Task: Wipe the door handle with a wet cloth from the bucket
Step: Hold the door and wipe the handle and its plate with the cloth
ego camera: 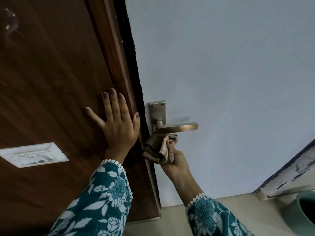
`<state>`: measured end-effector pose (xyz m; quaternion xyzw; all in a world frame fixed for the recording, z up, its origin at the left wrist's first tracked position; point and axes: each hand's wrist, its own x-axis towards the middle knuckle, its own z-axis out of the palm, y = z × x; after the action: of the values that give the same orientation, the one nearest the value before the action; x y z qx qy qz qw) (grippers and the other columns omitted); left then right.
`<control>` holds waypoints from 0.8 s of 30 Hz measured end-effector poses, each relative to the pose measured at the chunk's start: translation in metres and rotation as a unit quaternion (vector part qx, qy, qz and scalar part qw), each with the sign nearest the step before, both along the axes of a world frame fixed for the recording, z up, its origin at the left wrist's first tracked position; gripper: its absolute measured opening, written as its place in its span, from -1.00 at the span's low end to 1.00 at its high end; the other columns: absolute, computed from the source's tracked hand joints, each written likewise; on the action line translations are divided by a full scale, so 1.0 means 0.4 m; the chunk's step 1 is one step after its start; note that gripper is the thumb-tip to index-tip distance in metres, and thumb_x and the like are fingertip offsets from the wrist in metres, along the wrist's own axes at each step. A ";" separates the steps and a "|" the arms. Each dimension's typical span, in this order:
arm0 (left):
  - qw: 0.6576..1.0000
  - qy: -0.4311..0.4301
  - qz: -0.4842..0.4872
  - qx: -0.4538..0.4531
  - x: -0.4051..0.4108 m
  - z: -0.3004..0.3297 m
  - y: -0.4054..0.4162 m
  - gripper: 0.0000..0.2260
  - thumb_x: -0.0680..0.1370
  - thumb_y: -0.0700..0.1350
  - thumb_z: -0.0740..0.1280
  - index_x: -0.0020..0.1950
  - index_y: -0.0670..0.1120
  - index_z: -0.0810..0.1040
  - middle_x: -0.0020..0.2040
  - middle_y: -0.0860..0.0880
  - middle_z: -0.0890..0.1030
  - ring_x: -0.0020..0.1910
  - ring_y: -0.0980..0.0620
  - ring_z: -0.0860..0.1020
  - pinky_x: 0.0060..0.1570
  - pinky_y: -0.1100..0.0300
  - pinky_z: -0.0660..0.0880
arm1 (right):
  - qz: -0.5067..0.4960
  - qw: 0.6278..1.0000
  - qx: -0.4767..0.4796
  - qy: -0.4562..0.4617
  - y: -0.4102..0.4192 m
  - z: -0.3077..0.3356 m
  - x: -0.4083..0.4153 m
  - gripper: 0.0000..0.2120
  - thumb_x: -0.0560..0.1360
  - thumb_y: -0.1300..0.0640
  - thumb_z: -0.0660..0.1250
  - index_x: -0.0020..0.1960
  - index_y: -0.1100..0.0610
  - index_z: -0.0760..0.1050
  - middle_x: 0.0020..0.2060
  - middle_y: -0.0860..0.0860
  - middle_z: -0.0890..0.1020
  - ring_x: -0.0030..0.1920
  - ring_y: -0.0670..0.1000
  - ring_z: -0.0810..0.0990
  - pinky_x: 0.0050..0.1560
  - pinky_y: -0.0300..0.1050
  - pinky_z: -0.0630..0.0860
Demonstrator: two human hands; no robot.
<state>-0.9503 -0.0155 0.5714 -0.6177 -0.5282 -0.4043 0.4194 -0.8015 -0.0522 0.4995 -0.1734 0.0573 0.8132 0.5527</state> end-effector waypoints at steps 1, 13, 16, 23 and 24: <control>1.000 -0.001 -0.001 0.002 0.001 0.000 0.000 -0.35 0.61 0.02 0.10 0.55 -0.17 -0.18 0.49 -0.24 0.09 0.55 -0.07 -0.17 0.27 -0.48 -0.08 | 0.001 1.000 0.008 0.013 -0.001 -0.003 0.009 0.04 -0.17 0.40 0.66 0.30 0.25 0.42 0.15 0.30 0.57 0.27 0.24 0.44 0.32 0.36 0.28; 1.000 0.001 0.000 -0.001 0.000 0.000 0.000 -0.35 0.61 0.03 0.10 0.55 -0.17 -0.18 0.48 -0.24 0.09 0.55 -0.06 -0.18 0.27 -0.48 -0.08 | 0.037 0.999 0.001 -0.019 -0.020 0.026 0.012 -0.68 0.61 0.19 0.08 0.31 0.25 0.40 0.06 0.26 0.60 0.17 0.24 0.57 0.18 0.36 0.45; 1.000 0.001 0.001 0.006 -0.001 -0.001 0.003 -0.36 0.62 0.03 0.09 0.55 -0.18 -0.17 0.48 -0.24 0.11 0.55 -0.07 -0.16 0.27 -0.48 -0.07 | -0.007 0.998 0.002 -0.069 -0.039 0.027 0.099 -0.72 0.59 0.27 0.06 0.23 0.31 0.41 -0.17 0.28 0.67 -0.15 0.24 0.68 -0.23 0.23 0.61; 1.000 -0.001 0.000 0.003 0.001 0.000 0.002 -0.37 0.62 0.02 0.08 0.55 -0.17 -0.18 0.49 -0.23 0.09 0.55 -0.07 -0.16 0.28 -0.47 -0.08 | -0.172 0.802 0.165 -0.548 -0.119 0.143 0.211 -0.84 0.53 0.33 0.25 -0.05 0.15 0.57 -0.22 0.10 0.65 -0.20 0.04 0.64 -0.13 -0.06 0.58; 1.000 0.000 0.001 0.001 0.001 0.001 0.001 -0.37 0.63 0.02 0.08 0.55 -0.17 -0.18 0.49 -0.23 0.08 0.55 -0.07 -0.16 0.28 -0.47 -0.09 | -0.204 0.709 0.203 -0.644 -0.116 0.170 0.199 -0.84 0.49 0.30 0.30 -0.08 0.07 0.57 -0.29 0.00 0.65 -0.24 -0.09 0.62 -0.16 -0.19 0.55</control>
<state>-0.9497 -0.0151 0.5717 -0.6171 -0.5284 -0.4045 0.4199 -0.7217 -0.0986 0.5674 -0.5225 -0.4448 0.3637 0.6300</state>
